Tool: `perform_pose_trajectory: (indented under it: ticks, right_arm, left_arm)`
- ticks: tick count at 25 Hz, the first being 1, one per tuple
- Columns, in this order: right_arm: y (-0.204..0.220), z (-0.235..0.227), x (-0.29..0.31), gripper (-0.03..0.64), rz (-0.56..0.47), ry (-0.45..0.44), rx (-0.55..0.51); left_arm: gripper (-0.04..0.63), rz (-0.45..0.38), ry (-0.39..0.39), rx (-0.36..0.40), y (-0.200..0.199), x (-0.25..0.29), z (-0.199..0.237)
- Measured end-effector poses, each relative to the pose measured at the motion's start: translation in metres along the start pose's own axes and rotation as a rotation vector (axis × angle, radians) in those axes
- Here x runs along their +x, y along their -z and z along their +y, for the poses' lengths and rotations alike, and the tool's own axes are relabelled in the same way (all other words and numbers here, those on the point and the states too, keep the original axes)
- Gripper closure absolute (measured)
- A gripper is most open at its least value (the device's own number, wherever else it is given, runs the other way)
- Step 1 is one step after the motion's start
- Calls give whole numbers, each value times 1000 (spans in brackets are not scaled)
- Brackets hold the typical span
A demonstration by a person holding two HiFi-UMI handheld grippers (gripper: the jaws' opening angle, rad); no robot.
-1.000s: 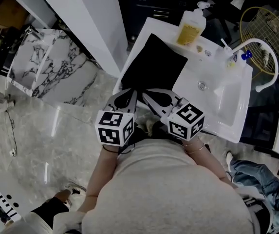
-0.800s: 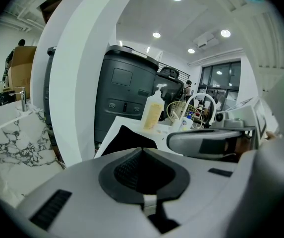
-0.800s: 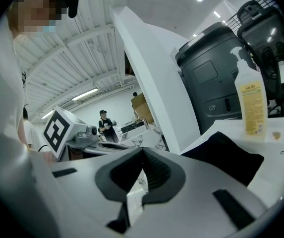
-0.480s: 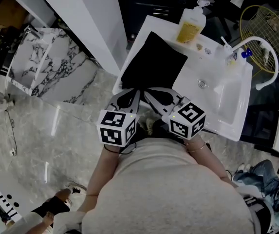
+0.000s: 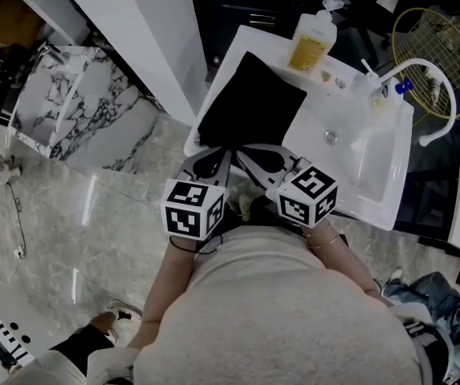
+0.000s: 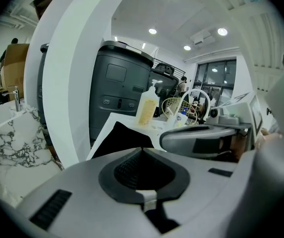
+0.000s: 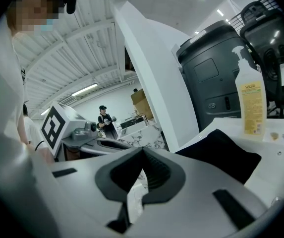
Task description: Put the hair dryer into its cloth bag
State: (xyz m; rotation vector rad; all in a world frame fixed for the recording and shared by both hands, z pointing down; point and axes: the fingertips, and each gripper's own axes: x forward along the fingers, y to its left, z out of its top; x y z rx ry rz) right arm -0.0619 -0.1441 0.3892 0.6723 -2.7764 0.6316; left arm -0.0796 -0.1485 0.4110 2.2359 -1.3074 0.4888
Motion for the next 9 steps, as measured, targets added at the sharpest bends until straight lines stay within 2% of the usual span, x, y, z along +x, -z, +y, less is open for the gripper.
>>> perform_pose_trajectory:
  ticks: [9]
  right_arm:
    - [0,2,-2,618,15,6,14]
  left_arm:
    - [586,28,1,-15,1,-2,0]
